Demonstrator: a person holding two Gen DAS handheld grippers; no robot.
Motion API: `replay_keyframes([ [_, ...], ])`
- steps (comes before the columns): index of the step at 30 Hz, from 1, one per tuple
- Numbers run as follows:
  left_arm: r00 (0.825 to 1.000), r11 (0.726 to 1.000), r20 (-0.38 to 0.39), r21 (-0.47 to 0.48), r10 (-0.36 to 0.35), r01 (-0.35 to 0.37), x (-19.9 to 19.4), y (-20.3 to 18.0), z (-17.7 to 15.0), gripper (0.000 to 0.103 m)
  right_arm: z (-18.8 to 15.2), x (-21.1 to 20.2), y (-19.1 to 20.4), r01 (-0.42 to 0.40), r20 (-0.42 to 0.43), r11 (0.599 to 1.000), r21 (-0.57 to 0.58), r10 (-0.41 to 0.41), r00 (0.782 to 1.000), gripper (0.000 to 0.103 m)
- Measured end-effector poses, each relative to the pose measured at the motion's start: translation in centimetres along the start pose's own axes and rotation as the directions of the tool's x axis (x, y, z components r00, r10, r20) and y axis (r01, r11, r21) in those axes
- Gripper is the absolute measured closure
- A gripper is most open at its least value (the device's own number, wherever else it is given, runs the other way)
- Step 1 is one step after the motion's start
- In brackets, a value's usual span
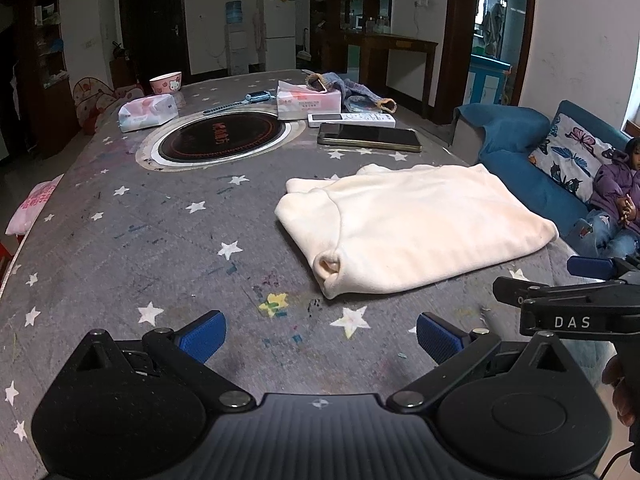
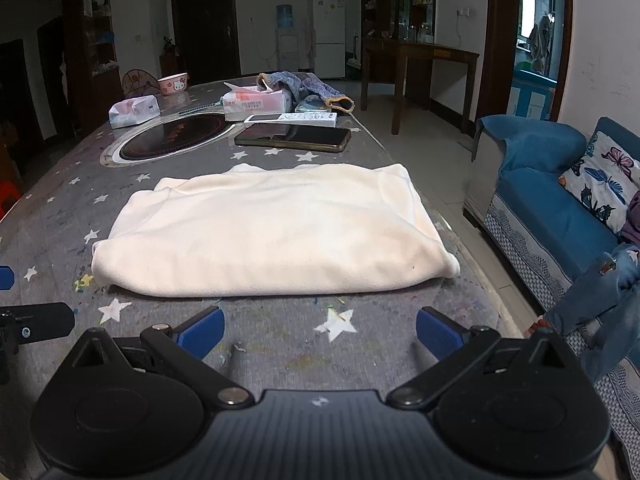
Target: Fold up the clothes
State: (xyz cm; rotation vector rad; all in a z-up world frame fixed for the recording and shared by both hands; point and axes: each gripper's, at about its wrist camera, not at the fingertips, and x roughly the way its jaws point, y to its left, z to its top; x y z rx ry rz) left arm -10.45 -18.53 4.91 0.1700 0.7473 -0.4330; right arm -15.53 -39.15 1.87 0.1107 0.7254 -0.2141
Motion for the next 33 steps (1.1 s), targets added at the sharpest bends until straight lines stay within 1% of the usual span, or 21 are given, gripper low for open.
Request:
replay_keyframes([
  [7,1.0,1.0,-0.001,0.011,0.001,-0.001,-0.09,-0.31,-0.35,0.0,-0.25,-0.09,0.15,0.003,-0.003,1.0,-0.001,-0.003,1.0,0.0],
  [33,1.0,1.0,-0.01,0.004,0.004,-0.004,0.07,-0.26,-0.37,0.0,-0.15,-0.17,0.58,-0.001,0.0,1.0,-0.01,0.001,1.0,0.0],
])
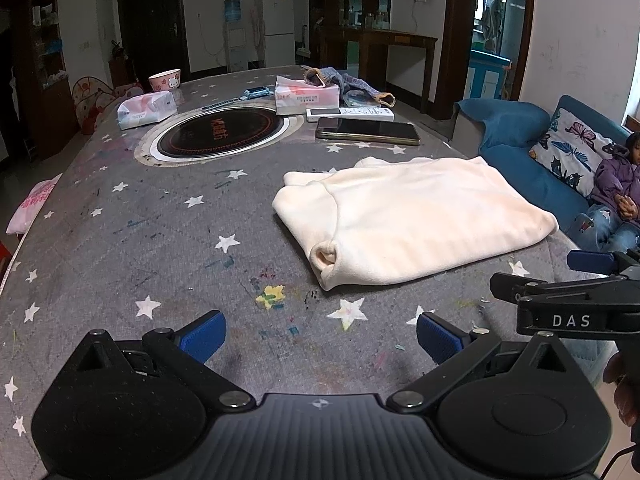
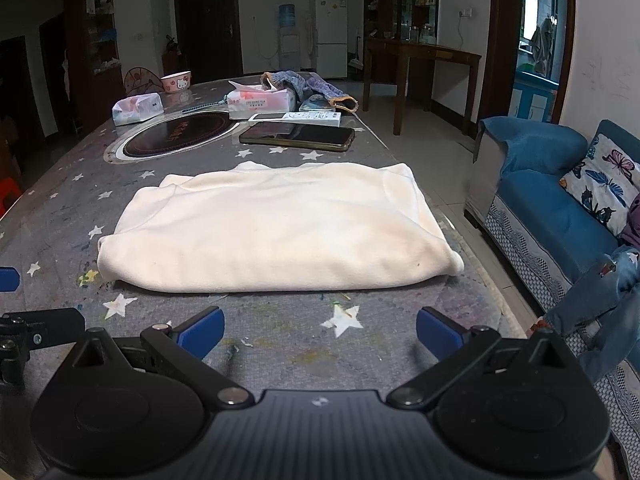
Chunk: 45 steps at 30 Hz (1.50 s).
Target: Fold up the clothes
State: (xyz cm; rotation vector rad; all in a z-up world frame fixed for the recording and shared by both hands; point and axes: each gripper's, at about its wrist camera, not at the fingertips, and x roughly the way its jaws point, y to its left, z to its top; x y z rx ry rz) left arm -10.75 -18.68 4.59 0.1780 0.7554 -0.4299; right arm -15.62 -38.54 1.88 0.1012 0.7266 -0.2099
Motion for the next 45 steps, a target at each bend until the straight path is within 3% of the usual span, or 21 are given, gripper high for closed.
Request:
replay_keyframes([
  [45,1.0,1.0,-0.009,-0.004,-0.001,0.001,0.43,0.13,0.05,0.0,0.02,0.26,0.87,-0.008,-0.012,1.0,-0.029,0.008,1.0,0.0],
])
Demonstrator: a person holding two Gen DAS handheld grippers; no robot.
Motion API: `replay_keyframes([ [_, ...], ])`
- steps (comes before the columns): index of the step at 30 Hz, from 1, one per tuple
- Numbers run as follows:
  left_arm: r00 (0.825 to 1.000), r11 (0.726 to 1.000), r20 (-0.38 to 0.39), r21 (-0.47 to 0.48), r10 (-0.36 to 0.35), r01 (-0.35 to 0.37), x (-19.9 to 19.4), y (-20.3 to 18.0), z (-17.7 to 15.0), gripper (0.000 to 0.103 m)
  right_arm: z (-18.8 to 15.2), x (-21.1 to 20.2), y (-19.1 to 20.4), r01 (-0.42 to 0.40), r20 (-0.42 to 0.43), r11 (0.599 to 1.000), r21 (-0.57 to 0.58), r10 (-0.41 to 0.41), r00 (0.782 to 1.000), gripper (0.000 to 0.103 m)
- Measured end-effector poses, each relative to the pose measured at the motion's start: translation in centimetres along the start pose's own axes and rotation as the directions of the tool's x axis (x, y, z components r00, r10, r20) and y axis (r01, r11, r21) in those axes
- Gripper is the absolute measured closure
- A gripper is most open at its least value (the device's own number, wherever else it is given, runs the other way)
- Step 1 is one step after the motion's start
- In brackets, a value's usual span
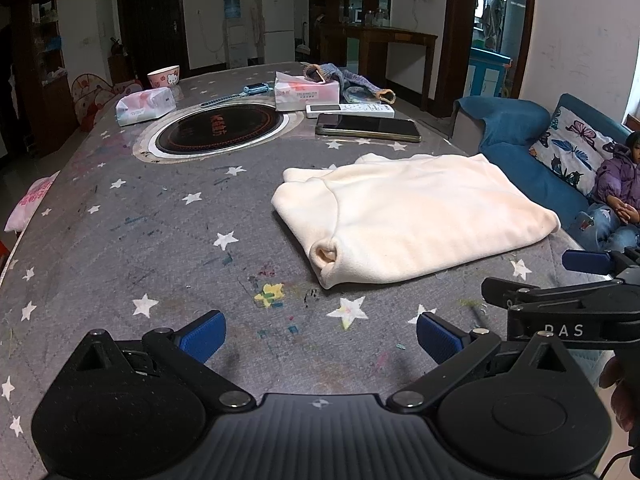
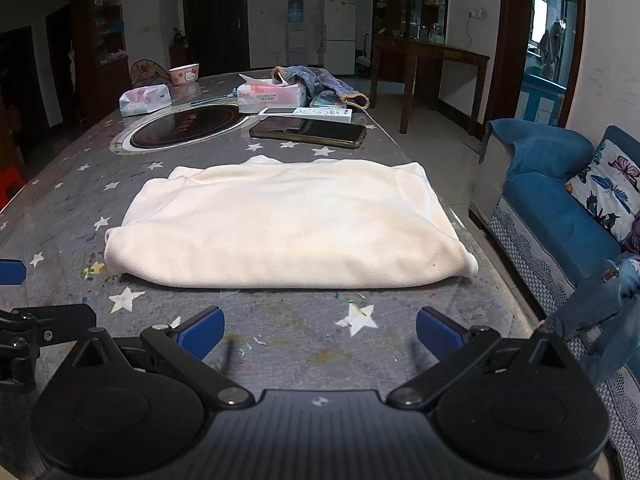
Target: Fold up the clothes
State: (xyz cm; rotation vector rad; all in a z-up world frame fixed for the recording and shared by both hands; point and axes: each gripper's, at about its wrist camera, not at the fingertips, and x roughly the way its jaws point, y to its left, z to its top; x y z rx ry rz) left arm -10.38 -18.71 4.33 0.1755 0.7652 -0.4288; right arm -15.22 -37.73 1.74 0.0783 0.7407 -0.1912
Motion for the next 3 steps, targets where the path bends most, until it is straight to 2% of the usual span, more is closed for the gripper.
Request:
replay_keyframes([
  [3,1.0,1.0,0.0,-0.003,0.003,-0.003,0.04,0.13,0.03,0.0,0.02,0.07,0.06,0.001,-0.002,1.0,-0.002,-0.001,1.0,0.0],
])
